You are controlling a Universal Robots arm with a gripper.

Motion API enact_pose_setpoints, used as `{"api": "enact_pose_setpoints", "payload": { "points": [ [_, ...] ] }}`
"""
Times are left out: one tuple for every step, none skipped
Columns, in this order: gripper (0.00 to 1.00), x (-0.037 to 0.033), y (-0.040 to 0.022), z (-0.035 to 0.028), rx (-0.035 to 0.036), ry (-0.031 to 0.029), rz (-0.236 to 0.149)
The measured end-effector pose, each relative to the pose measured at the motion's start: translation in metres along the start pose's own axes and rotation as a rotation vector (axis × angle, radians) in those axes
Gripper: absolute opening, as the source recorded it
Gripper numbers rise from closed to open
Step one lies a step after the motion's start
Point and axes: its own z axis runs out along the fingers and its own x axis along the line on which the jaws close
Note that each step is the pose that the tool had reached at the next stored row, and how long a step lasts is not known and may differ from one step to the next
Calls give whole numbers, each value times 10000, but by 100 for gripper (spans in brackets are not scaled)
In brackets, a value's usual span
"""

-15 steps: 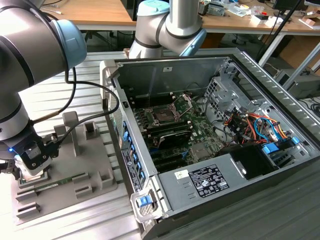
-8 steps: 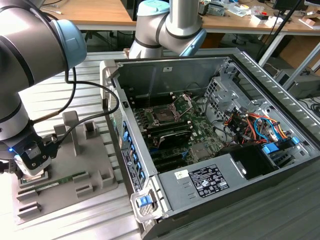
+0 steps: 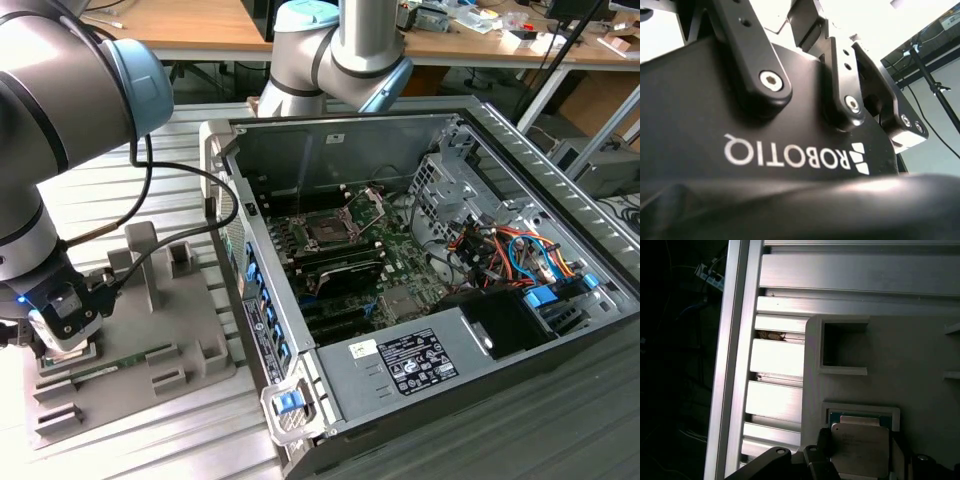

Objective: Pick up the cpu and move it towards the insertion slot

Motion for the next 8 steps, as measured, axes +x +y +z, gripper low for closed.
{"api": "enact_pose_setpoints", "payload": {
  "points": [
    [55,0,0,0,0,0,0],
    [55,0,0,0,1,0,0],
    [55,0,0,0,0,0,0],
    [55,0,0,-1,-1,-3,0],
    [55,-1,0,-4,-3,-9,0],
    [55,-1,1,-12,-4,-10,0],
    [55,-1,0,-26,-1,-3,0],
    [55,0,1,-36,0,-1,0]
  ]
}}
